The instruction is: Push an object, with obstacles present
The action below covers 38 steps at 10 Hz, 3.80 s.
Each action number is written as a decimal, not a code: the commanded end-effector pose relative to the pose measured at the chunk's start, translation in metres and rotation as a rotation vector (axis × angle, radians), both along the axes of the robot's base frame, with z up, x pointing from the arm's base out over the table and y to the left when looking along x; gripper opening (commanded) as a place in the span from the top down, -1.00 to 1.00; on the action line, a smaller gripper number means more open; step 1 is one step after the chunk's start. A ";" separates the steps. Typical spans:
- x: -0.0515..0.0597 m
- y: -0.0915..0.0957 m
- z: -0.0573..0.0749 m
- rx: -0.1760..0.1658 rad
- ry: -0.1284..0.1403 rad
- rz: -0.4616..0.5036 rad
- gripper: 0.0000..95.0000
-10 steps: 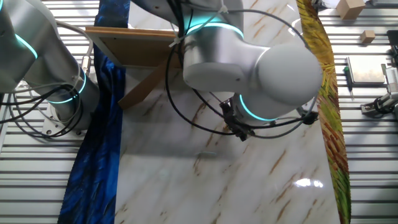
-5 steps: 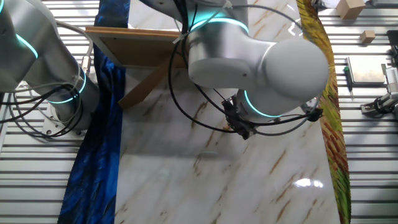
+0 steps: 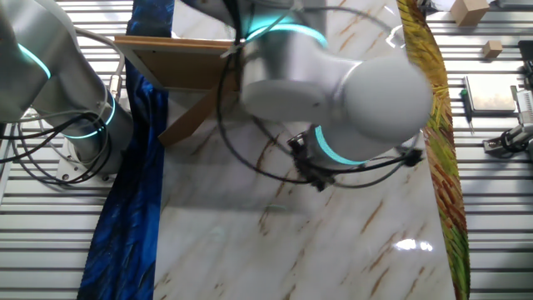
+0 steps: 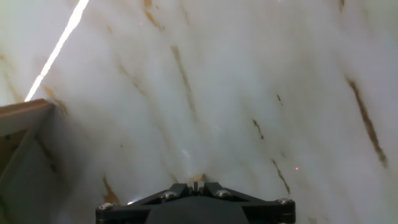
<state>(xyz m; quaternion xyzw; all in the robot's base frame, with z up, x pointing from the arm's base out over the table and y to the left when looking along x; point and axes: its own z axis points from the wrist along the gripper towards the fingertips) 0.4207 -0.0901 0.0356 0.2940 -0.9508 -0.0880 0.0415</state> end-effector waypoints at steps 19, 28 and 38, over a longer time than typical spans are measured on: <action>0.017 0.011 -0.017 -0.007 -0.004 -0.018 1.00; 0.041 0.027 -0.011 -0.001 -0.011 -0.009 1.00; 0.043 0.028 -0.013 -0.005 -0.012 -0.004 1.00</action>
